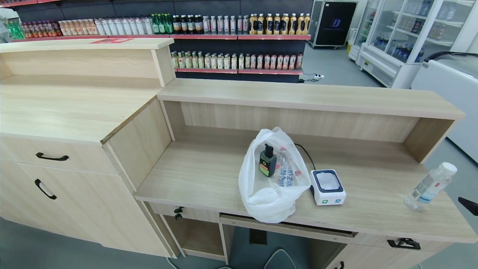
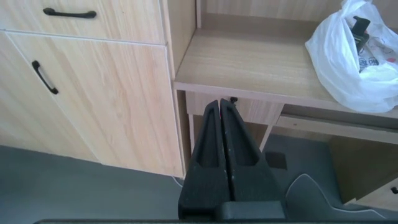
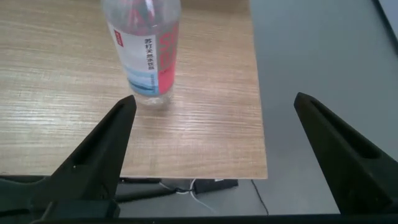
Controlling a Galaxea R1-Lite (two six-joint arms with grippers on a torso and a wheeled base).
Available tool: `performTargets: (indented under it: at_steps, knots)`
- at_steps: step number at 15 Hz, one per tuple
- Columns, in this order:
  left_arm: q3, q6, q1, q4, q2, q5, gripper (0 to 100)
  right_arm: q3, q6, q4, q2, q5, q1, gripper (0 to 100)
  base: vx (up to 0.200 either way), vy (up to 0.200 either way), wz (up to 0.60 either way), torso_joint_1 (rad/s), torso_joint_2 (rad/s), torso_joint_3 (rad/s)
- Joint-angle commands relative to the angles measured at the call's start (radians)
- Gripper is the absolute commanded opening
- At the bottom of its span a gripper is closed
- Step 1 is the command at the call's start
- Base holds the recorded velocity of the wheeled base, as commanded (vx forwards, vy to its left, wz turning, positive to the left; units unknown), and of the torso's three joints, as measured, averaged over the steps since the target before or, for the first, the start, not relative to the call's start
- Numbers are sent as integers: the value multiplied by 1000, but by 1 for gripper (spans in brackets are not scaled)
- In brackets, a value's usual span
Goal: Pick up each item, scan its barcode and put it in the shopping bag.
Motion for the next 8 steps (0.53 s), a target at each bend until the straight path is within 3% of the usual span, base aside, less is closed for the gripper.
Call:
performTargets:
  at_steps: [1, 8]
  knots:
    - [0, 0, 0, 0, 0, 1, 0, -43, 1, -22, 70, -1, 21, 100, 0, 0, 0, 0, 0, 0]
    - [0, 0, 0, 0, 0, 1, 0, -149, 1, -126, 199, -2, 125, 100, 0, 0, 0, 0, 0, 0]
